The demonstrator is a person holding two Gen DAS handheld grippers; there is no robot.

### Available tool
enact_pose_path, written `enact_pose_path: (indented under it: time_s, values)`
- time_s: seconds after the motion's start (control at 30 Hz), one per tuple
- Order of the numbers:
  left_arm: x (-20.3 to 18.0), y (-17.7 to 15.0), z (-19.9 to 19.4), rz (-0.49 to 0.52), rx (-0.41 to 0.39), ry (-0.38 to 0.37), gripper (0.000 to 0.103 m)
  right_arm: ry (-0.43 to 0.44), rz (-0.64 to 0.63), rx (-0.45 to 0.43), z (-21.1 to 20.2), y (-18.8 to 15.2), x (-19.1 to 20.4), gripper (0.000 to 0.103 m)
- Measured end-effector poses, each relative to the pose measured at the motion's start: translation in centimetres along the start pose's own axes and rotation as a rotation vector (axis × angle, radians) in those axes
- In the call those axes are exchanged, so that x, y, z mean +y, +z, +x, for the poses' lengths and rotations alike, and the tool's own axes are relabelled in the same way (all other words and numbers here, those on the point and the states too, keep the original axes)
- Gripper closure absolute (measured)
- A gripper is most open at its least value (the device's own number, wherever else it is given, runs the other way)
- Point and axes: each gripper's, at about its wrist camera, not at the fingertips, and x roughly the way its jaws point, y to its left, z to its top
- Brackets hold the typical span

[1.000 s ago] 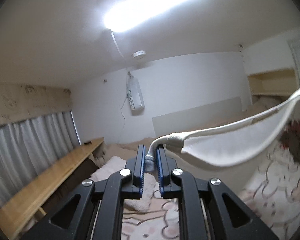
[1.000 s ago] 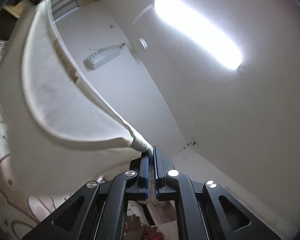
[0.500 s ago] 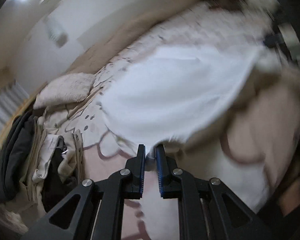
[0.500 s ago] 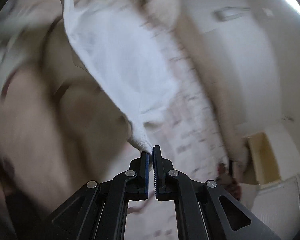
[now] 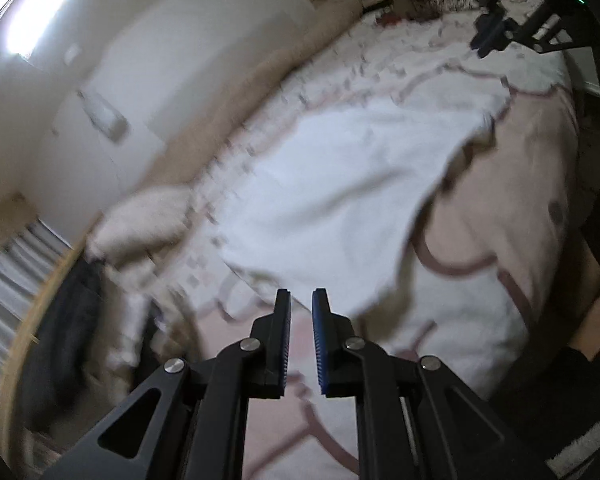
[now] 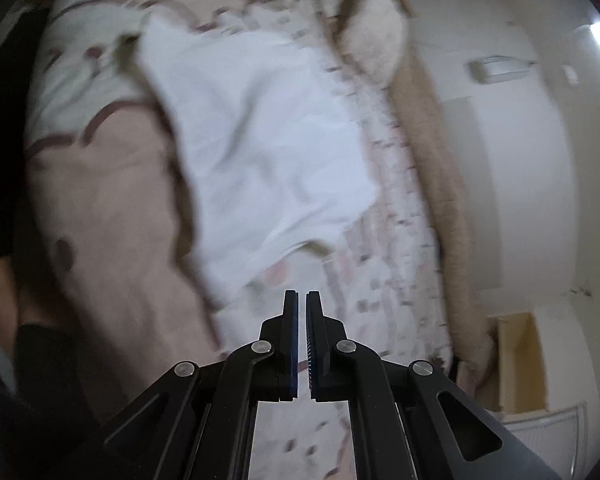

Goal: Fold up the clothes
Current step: 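Lower the T-shirt flat onto the bed and open both tools, then move both tools over the flattened T-shirt toward its edge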

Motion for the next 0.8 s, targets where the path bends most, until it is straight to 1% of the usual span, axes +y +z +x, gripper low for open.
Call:
enact_pose_path:
  time_s: [0.07,0.1,0.13,0.17,0.2,0.23,0.27,0.3,0.37,0.4,0.47,0.53,0.57,0.63,0.67,0.7,0.77,0.8]
  values:
    - [0.3,-0.6,1.2,-0.060,0.043,-0.022,0.090,-0.006,-0.008,-0.001,0.1,-0.9,1.8,0.100]
    - [0.7,-0.8,1.6,-0.098,0.053,-0.020,0.090,-0.014,0.004,-0.011,0.5,-1.0,1.8,0.100]
    - [1.2,-1.0,1.8,-0.136,0.062,-0.017,0.087,-0.024,0.033,-0.018,1.0,-0.9,1.0,0.099]
    - [2.4,-0.8,2.3,-0.187,0.061,-0.011,0.080,-0.028,0.071,-0.023,1.4,-1.0,-0.1,0.099]
    - [3.8,-0.6,2.8,-0.239,0.060,-0.005,0.060,-0.025,0.109,-0.028,1.9,-1.2,-1.5,0.099]
    - [5.2,-0.5,3.3,-0.291,0.058,0.001,0.049,-0.002,0.171,-0.029,2.5,-1.3,-3.3,0.099]
    - [6.4,-0.3,4.0,-0.338,0.055,0.003,0.048,0.038,0.252,-0.028,3.3,-1.4,-5.5,0.095]
    - [7.4,-0.2,5.0,-0.371,0.065,0.012,0.048,0.078,0.333,-0.026,4.0,-1.6,-7.6,0.088]
    - [9.0,0.0,7.3,-0.421,0.092,0.032,0.048,0.174,0.532,-0.014,6.4,-2.0,-12.1,0.032]
    - [9.4,0.0,8.7,-0.428,0.109,0.038,0.048,0.227,0.628,-0.018,7.6,-2.4,-14.0,0.029]
    - [9.5,-0.1,10.8,-0.443,0.122,0.025,0.048,0.335,0.804,-0.043,9.7,-3.4,-17.0,0.029]
    - [9.5,-0.2,13.0,-0.457,0.135,0.011,0.048,0.425,0.957,-0.056,12.2,-4.3,-18.7,0.029]
    - [9.5,-0.3,14.1,-0.465,0.141,0.004,0.048,0.456,1.010,-0.060,13.3,-4.6,-19.1,0.029]
    - [9.3,-0.2,15.7,-0.470,0.141,-0.021,0.048,0.482,1.085,-0.045,15.5,-5.4,-19.1,0.029]
    - [9.1,0.0,16.5,-0.459,0.150,-0.023,0.048,0.483,1.107,-0.036,16.6,-5.5,-18.8,0.029]
    - [8.9,-0.1,17.2,-0.453,0.169,-0.028,0.048,0.455,1.104,-0.026,17.3,-5.5,-18.3,0.029]
    - [8.5,-0.2,18.7,-0.442,0.206,-0.037,0.048,0.351,1.067,-0.005,18.2,-5.4,-17.3,0.029]
    - [8.4,-0.2,19.4,-0.437,0.225,-0.042,0.048,0.260,1.005,-0.004,18.2,-4.9,-16.6,0.029]
